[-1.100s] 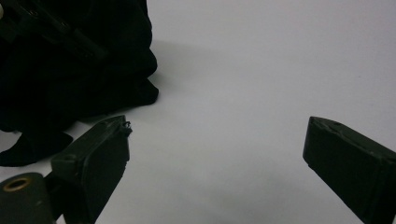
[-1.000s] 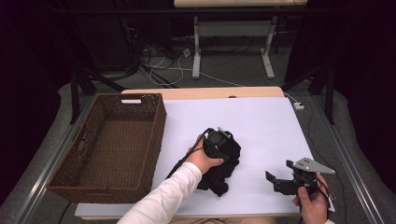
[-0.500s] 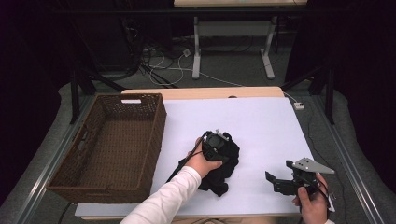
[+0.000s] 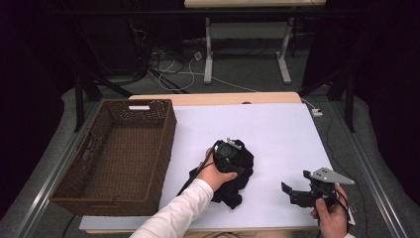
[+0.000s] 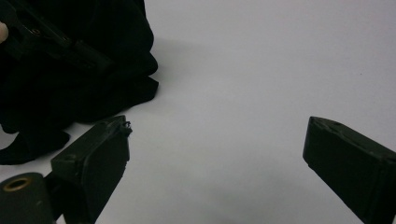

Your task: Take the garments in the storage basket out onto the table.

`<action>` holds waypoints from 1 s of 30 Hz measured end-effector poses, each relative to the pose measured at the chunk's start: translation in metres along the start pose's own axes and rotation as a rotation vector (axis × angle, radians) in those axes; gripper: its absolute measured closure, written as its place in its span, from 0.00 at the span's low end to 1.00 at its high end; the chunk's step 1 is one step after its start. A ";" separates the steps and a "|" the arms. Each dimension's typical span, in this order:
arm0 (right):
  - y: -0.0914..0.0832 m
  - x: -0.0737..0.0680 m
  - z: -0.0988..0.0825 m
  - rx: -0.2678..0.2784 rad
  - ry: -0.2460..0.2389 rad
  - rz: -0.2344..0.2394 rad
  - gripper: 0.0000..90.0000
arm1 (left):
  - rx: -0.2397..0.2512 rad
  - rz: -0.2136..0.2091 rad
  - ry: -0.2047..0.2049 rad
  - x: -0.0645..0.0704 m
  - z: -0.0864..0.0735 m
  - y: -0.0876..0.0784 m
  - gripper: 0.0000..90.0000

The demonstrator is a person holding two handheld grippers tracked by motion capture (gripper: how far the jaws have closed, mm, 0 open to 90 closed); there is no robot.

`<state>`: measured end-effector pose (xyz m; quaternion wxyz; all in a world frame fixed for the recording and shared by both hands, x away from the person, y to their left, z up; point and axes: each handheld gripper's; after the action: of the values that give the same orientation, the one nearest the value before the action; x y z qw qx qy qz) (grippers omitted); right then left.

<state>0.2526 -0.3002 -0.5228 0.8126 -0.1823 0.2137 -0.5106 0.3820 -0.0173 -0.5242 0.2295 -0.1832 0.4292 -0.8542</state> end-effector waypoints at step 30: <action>0.001 -0.001 0.000 -0.006 -0.001 0.006 0.07 | 0.077 0.040 -0.065 -0.001 -0.001 -0.022 0.00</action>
<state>0.2527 -0.2994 -0.5231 0.8137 -0.1845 0.2154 -0.5074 0.3769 -0.0048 -0.5067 0.2673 -0.1933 0.3918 -0.8589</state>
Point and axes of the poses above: each handheld gripper's, and its own axes: y roughly forward along the jaws, z roughly out of its top, x roughly to its right, and after that the axes turned 4 degrees about y, right-handed
